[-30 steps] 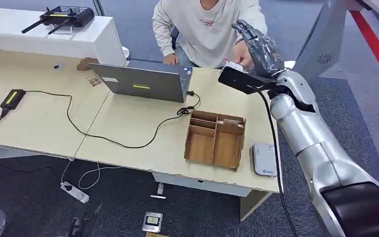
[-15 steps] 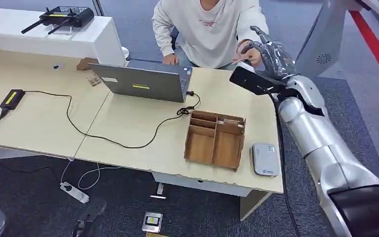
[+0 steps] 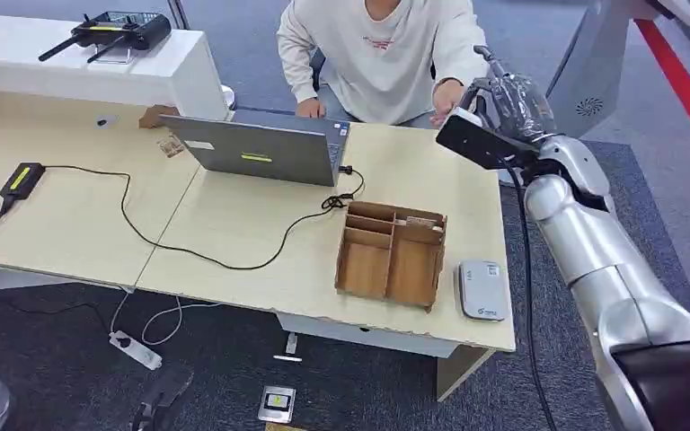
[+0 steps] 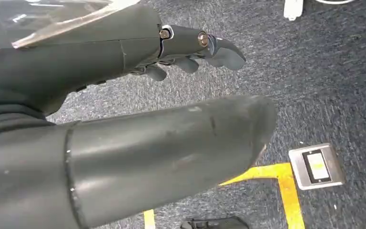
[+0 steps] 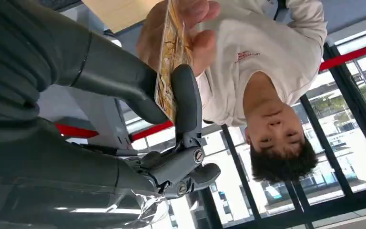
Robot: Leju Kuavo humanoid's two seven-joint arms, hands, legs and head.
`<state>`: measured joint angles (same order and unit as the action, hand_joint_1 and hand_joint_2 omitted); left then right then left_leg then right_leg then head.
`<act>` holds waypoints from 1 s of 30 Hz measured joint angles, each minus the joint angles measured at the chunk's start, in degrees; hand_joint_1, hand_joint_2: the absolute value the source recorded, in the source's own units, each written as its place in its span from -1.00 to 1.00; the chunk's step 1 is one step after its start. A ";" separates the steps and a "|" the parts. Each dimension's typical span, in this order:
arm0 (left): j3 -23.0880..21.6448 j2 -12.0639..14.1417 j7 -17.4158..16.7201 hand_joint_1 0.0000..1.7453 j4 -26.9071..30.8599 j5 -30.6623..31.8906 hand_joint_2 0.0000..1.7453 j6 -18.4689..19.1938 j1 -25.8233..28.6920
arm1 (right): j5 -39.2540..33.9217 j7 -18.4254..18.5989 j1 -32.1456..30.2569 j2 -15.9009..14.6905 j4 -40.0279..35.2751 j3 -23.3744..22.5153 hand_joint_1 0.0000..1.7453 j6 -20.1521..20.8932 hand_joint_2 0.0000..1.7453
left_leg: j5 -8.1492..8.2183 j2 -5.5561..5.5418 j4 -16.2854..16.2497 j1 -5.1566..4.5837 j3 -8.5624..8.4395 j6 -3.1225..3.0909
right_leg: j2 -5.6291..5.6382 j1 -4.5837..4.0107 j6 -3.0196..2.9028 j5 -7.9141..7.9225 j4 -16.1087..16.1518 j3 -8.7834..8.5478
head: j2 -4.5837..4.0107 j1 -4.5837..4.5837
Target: Pass the card to the sensor for recognition and then transmit it.
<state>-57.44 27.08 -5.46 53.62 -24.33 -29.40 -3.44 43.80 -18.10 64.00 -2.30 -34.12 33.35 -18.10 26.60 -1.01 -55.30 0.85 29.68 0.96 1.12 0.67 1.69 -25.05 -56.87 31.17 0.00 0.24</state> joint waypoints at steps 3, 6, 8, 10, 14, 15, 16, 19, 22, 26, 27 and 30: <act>0.00 -0.02 0.02 -1.00 -0.37 0.42 -1.00 0.26 -0.04 | -0.02 0.00 -0.01 -0.02 0.00 -0.09 1.00 0.02 1.00 | 0.00 0.00 0.00 0.00 0.00 0.00 | 0.00 0.00 0.00 0.00 0.00 0.00 | 0.00 0.02; 0.02 0.02 -0.48 -1.00 -0.42 1.25 -1.00 0.77 -0.05 | -0.02 -0.39 0.00 0.04 0.02 -0.13 1.00 -0.04 1.00 | 0.00 -0.01 0.00 0.00 0.01 0.00 | 0.00 0.00 0.00 0.00 -0.01 -0.01 | 0.00 0.02; 0.04 0.22 -1.44 -1.00 -0.31 1.79 -1.00 1.09 -0.01 | -0.37 -1.12 0.01 0.15 0.07 -0.13 1.00 -0.18 1.00 | 0.00 -0.01 0.01 0.01 0.01 0.00 | 0.00 0.00 0.00 0.00 -0.01 -0.01 | 0.00 0.02; 0.13 0.65 -2.42 -1.00 0.15 2.42 -1.00 1.42 0.12 | -1.24 -2.03 0.04 0.33 0.09 -0.20 1.00 -0.39 1.00 | 0.00 -0.01 0.01 0.01 0.01 0.00 | 0.00 -0.01 0.00 0.00 -0.01 -0.01 | 0.00 0.02; 0.77 1.92 -5.33 -1.00 1.70 3.41 -1.00 2.30 0.69 | -4.05 -2.47 0.54 0.11 0.15 -0.63 1.00 1.23 1.00 | 0.00 0.00 0.00 0.00 -0.02 0.00 | 0.00 -0.01 0.00 0.00 -0.01 0.01 | 0.00 0.00; 1.01 1.92 -3.99 -1.00 1.47 3.17 -1.00 3.36 0.70 | -4.83 -2.69 0.55 -0.28 0.13 -0.74 1.00 1.83 1.00 | 0.00 0.01 0.00 0.00 -0.02 0.00 | -0.01 -0.01 0.00 0.00 0.00 -0.01 | 0.00 -0.02; 1.20 1.77 -1.89 -1.00 0.62 2.78 -1.00 4.61 0.53 | -5.33 -2.97 0.50 -0.65 0.09 -0.89 1.00 2.14 1.00 | 0.00 0.00 0.00 -0.01 -0.01 0.00 | -0.03 -0.01 0.00 0.00 0.00 -0.02 | 0.00 0.02; 1.60 1.14 1.88 -1.00 -1.73 2.19 -1.00 6.19 0.31 | -5.95 -3.34 0.46 -1.29 0.04 -1.25 1.00 2.43 1.00 | 0.00 0.01 0.00 -0.01 -0.02 0.00 | 0.01 0.00 -0.01 0.01 0.00 -0.03 | 0.00 0.00; 1.94 0.66 2.45 -1.00 -3.43 1.99 -1.00 6.58 0.00 | -5.99 -3.37 0.41 -1.90 0.04 -1.53 1.00 2.40 1.00 | 0.00 0.04 0.00 -0.03 -0.02 0.00 | 0.05 0.01 -0.01 0.03 0.00 -0.02 | 0.00 0.02; 2.60 0.35 -1.23 -1.00 -4.13 1.88 -1.00 5.24 0.04 | -6.36 -2.21 0.14 -2.78 -0.42 -1.68 1.00 4.83 1.00 | 0.00 0.01 -0.02 0.01 -0.05 0.00 | 0.05 0.01 -0.02 0.02 0.00 -0.01 | 0.00 -0.02; 2.80 0.33 -2.23 -1.00 -4.02 1.88 -1.00 4.83 0.20 | -6.71 -1.77 -0.27 -3.37 -1.07 -1.73 1.00 5.88 1.00 | 0.00 0.02 -0.03 0.01 -0.07 0.00 | 0.03 0.01 -0.02 0.02 0.01 -0.01 | 0.00 0.02; 3.24 0.11 -4.16 -1.00 -3.57 2.47 -1.00 3.35 0.82 | -7.74 -0.08 -2.47 -5.87 -3.77 -2.14 1.00 8.30 1.00 | 0.01 0.01 -0.03 0.00 -0.07 0.00 | 0.00 -0.01 -0.02 0.02 0.02 -0.03 | 0.00 -0.02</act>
<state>-54.20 27.19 -9.63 50.05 -21.86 -26.04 -2.63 36.06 -18.17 61.52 -8.16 -37.88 31.21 -9.80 26.61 -1.00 -55.34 0.86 29.61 0.96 1.12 0.66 1.67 -25.03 -56.85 31.14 0.00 0.22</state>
